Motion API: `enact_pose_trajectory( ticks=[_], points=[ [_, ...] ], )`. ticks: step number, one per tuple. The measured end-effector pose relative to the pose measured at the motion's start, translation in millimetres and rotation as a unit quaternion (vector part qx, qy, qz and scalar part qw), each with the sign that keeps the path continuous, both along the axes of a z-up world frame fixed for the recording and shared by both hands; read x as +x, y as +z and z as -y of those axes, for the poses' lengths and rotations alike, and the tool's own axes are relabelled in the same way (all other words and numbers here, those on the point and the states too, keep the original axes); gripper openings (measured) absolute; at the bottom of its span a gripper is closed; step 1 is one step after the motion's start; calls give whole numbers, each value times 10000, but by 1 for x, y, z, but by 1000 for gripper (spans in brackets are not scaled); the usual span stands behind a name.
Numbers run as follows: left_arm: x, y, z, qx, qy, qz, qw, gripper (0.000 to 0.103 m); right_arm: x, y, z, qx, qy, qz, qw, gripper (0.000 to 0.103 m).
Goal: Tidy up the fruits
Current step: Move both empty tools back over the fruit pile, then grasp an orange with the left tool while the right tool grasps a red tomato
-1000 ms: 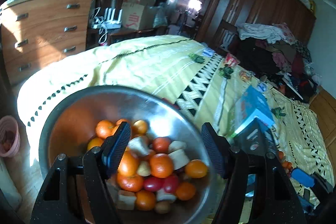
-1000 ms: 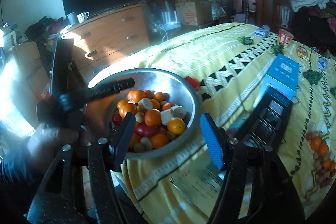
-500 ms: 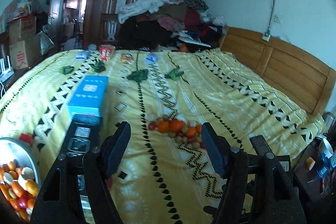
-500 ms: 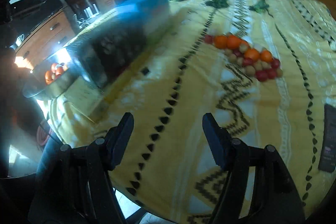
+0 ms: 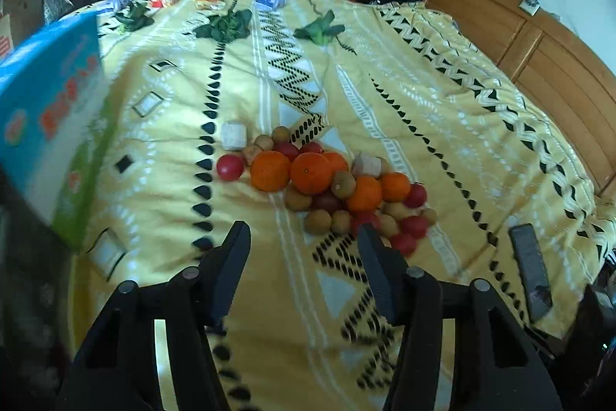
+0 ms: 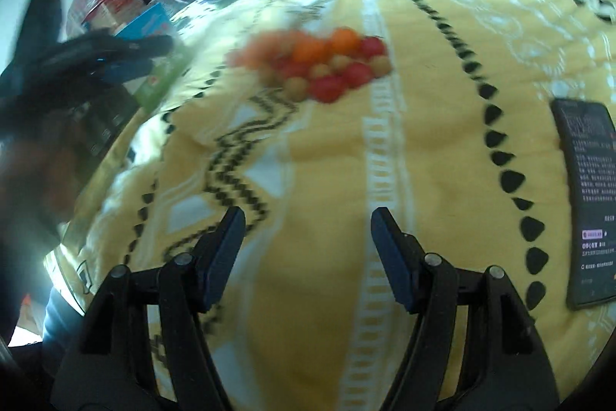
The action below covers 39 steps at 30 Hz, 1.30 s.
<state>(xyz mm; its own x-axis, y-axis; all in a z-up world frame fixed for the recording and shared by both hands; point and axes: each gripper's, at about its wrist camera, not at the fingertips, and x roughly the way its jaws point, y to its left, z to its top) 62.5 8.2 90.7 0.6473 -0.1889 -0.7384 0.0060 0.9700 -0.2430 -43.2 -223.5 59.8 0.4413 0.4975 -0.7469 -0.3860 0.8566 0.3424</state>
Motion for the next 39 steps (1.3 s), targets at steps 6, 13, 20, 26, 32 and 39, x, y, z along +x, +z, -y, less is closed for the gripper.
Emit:
enact_pose_trajectory(
  ticks=[6,13,20,26,32,39],
  points=[
    [54,-26,15,25,-119,7,9999,54,5,-4,13,197,-36,-128,9997,69],
    [87,-39,16,33,3,-148,9999,42,8,-8,17,280,-44,-193,9994,69],
    [92,-45,15,-132,-6,-124,9998,40,7,-8,18,256,-32,-201,9995,69],
    [48,-28,8,-200,74,105,9997,39,15,4,19,259,-126,11,9996,59],
    [-18,-30,-2,-215,149,133,9996,39,55,16,17,349,-489,214,9980,56],
    [-35,-37,-12,-484,250,25,9985,39,137,13,-12,26,-563,255,9981,50]
  ],
)
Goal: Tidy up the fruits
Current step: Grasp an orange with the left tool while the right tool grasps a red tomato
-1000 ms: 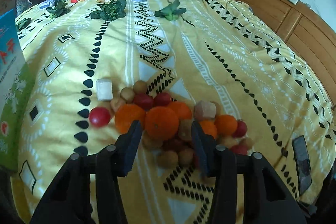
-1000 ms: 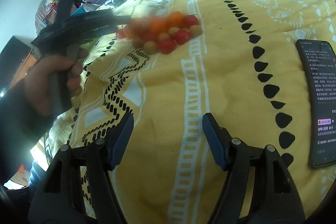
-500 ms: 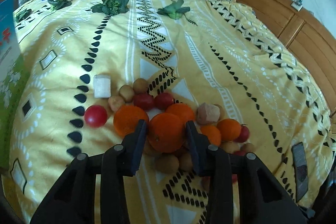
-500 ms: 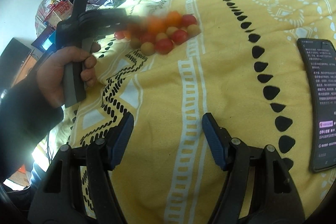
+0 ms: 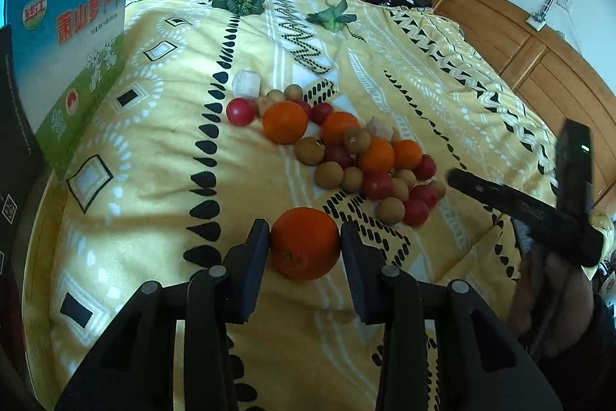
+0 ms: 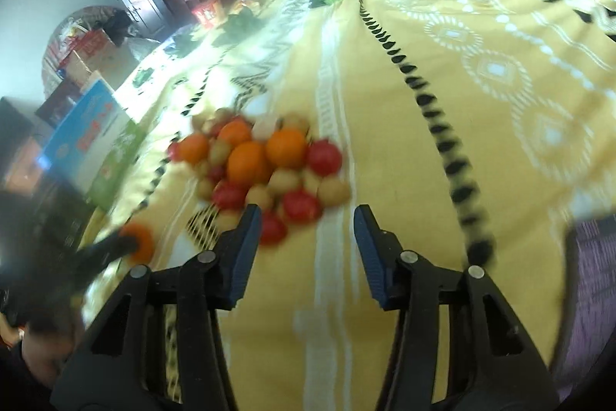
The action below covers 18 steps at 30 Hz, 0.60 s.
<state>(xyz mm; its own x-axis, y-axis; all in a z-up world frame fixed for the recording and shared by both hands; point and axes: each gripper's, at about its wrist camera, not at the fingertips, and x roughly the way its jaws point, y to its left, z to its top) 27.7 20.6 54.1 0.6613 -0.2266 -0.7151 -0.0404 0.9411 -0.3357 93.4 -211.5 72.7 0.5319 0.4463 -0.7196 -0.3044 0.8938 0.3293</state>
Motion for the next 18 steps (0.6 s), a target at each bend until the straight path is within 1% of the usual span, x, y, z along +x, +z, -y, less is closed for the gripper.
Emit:
enact_pose_trajectory(
  ticks=[3,5,11,13,15,16,18],
  points=[
    [1,4,-1,-22,-50,88,9999,39,23,-9,-13,-457,174,-87,9988,50],
    [2,6,-1,-50,-75,134,9999,39,29,-14,-19,-692,251,-65,9973,49],
    [7,6,-3,-133,-73,121,9998,39,40,-18,-21,-783,354,1,9963,48],
    [7,7,-1,-135,-83,123,9998,39,39,-21,-25,-857,412,34,9955,45],
    [7,7,0,-124,-97,111,9998,39,38,-23,-26,-906,423,48,9950,37],
    [7,6,0,-131,-96,98,9998,39,39,-25,-27,-911,420,25,9949,36],
    [7,7,0,-133,-87,81,9998,39,37,-26,-25,-914,387,52,9951,29]
  ],
)
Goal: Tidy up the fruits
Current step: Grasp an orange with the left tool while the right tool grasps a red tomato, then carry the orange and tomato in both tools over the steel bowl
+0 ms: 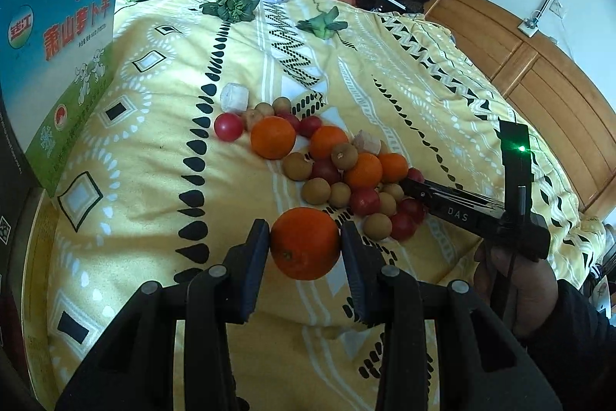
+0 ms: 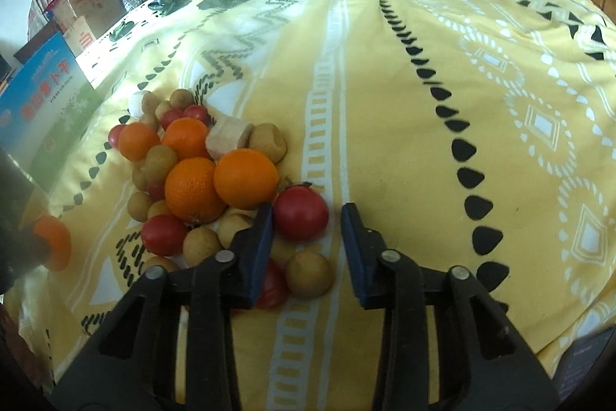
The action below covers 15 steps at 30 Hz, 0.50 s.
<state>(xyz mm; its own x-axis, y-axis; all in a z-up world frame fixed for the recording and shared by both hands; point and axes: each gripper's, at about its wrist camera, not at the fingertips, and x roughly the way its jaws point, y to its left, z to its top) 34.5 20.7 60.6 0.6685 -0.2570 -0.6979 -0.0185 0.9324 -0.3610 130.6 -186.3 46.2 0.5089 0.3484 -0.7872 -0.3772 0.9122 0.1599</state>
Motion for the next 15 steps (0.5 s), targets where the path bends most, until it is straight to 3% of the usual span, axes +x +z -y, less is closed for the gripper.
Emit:
enact_pose_trajectory(
  ticks=[7,15],
  points=[
    [-7,14,-3,29,82,125,9999,39,-12,15,3,153,-46,167,9997,28],
    [-33,59,-16,200,261,533,9980,39,-53,67,-5,477,110,603,9970,27]
  ],
)
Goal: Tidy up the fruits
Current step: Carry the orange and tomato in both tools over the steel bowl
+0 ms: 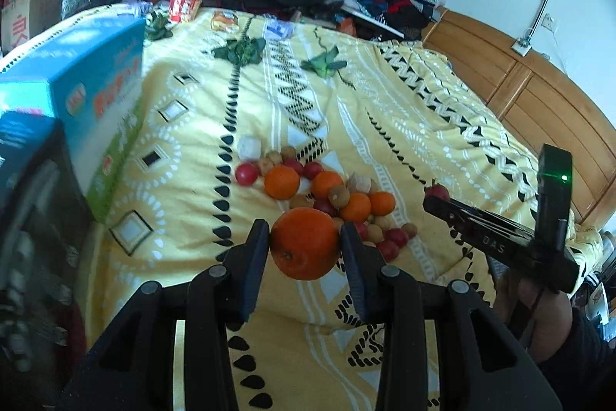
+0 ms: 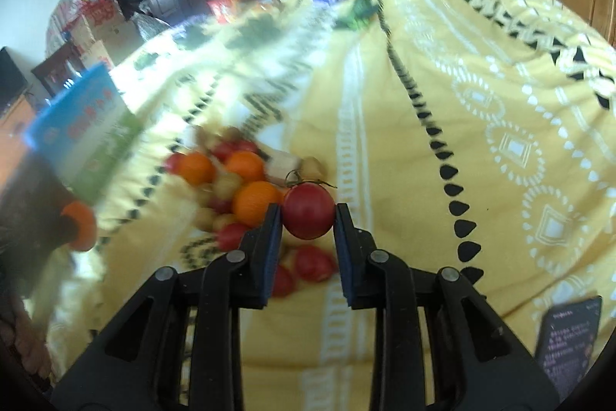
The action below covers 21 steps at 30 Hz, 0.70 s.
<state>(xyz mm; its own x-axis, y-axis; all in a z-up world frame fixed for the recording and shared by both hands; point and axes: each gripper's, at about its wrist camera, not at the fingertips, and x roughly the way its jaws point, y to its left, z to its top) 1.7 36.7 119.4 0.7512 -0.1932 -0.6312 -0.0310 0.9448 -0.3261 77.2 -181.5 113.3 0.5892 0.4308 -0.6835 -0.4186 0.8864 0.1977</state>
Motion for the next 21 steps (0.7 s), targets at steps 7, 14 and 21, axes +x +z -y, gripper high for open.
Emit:
enact_pose_trajectory(
  ticks=[7,14,21],
  points=[
    [-52,49,-37,143,439,379,9982,39,-57,56,-54,161,768,451,9959,27],
    [-124,93,-106,409,1340,697,9877,39,-110,104,-137,490,1694,742,9815,27],
    [-214,115,-203,647,2698,794,9575,39,-164,135,-240,670,2715,848,9564,27]
  ],
)
